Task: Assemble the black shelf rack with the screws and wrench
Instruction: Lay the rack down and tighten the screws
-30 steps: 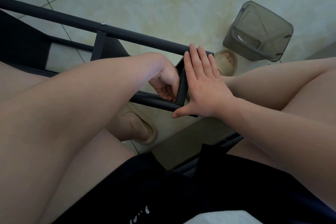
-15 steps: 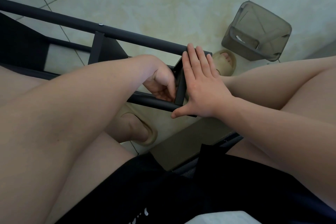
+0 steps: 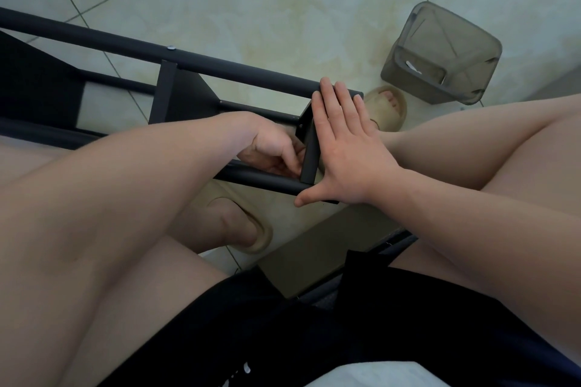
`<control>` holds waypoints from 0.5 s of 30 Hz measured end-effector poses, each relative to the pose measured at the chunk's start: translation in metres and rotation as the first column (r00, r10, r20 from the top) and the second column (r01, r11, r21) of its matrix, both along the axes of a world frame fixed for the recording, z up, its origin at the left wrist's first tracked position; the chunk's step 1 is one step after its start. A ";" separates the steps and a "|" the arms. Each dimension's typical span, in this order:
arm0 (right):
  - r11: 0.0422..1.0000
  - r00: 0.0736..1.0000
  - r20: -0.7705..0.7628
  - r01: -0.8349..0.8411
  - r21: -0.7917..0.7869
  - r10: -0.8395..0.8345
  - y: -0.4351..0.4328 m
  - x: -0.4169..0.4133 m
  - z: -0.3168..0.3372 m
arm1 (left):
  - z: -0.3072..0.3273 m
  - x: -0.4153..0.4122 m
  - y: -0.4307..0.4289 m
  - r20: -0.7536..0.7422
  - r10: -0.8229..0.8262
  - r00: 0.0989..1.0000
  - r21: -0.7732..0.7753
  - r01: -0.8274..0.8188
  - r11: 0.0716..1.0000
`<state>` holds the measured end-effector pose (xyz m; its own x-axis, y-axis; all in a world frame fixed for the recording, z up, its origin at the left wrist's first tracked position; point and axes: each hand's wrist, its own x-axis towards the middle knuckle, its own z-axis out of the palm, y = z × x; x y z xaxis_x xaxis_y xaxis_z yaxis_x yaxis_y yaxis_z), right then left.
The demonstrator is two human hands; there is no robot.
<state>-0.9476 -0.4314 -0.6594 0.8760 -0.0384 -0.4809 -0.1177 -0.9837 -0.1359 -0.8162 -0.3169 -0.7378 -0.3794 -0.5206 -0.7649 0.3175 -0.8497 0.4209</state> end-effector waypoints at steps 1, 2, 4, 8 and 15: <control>1.000 1.000 0.001 -0.001 -0.001 0.001 0.000 0.000 0.000 | 0.000 0.002 -0.001 0.009 -0.015 1.000 0.003 0.015 1.000; 1.000 1.000 0.001 -0.002 -0.001 0.002 0.000 0.000 0.000 | 0.001 0.003 -0.002 0.013 -0.033 0.999 0.012 0.033 0.999; 1.000 1.000 0.001 -0.002 -0.001 0.002 -0.001 0.001 0.000 | 0.002 0.006 -0.005 0.020 -0.069 0.997 0.044 0.068 0.997; 1.000 1.000 0.003 0.000 0.001 0.000 -0.001 0.002 0.000 | 0.002 0.007 -0.011 0.112 -0.151 0.982 0.116 0.138 0.984; 1.000 1.000 -0.004 0.002 0.005 -0.002 0.000 0.002 0.000 | 0.008 0.008 -0.022 0.195 -0.228 0.954 0.169 0.196 0.966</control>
<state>-0.9453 -0.4316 -0.6598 0.8740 -0.0379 -0.4845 -0.1205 -0.9827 -0.1404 -0.8085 -0.3392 -0.7296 -0.2901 -0.3220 -0.9012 0.0402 -0.9450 0.3247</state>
